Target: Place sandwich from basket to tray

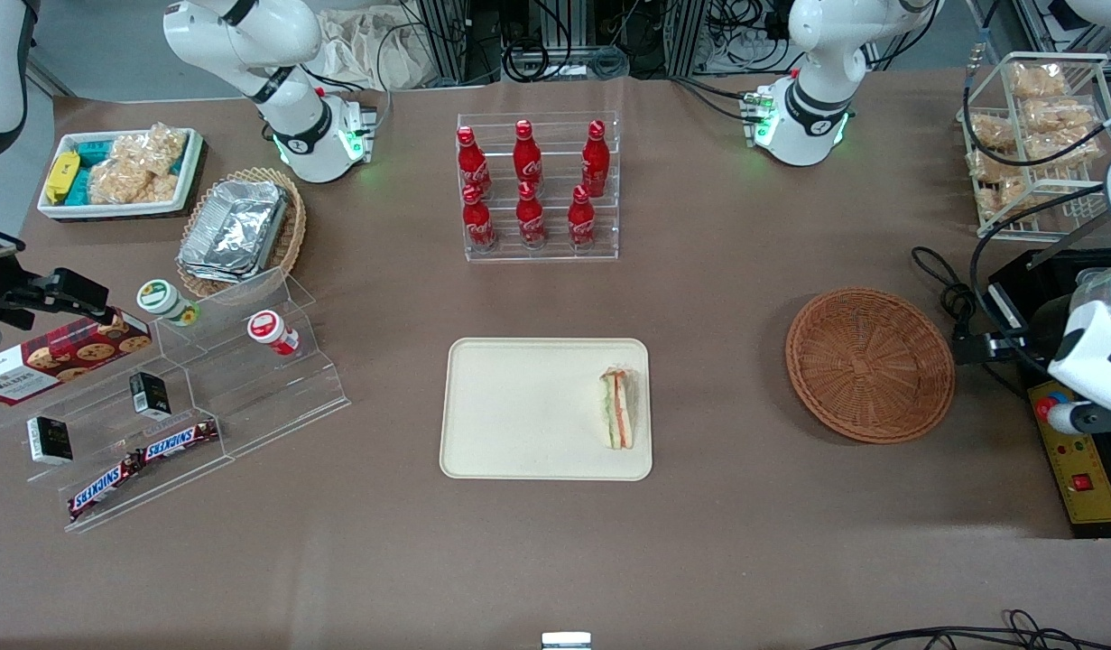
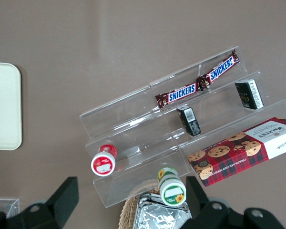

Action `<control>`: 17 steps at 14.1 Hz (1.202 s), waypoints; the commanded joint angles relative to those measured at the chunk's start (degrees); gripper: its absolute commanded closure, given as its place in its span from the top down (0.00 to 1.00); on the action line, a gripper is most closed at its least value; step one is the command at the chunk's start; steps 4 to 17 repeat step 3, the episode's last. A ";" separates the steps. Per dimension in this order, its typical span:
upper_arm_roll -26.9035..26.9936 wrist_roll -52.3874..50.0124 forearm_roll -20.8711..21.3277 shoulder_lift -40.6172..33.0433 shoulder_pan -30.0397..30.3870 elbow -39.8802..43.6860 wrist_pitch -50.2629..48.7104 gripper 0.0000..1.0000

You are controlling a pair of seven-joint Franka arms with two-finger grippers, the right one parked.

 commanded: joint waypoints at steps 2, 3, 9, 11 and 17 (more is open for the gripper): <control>13.32 3.50 -5.13 -4.01 -9.70 -3.23 -0.41 1.00; 13.43 3.51 -5.13 -4.01 -9.80 -3.23 -0.41 1.00; 13.43 3.51 -5.13 -4.01 -9.80 -3.23 -0.41 1.00; 13.43 3.51 -5.13 -4.01 -9.80 -3.23 -0.41 1.00; 13.43 3.51 -5.13 -4.01 -9.80 -3.23 -0.41 1.00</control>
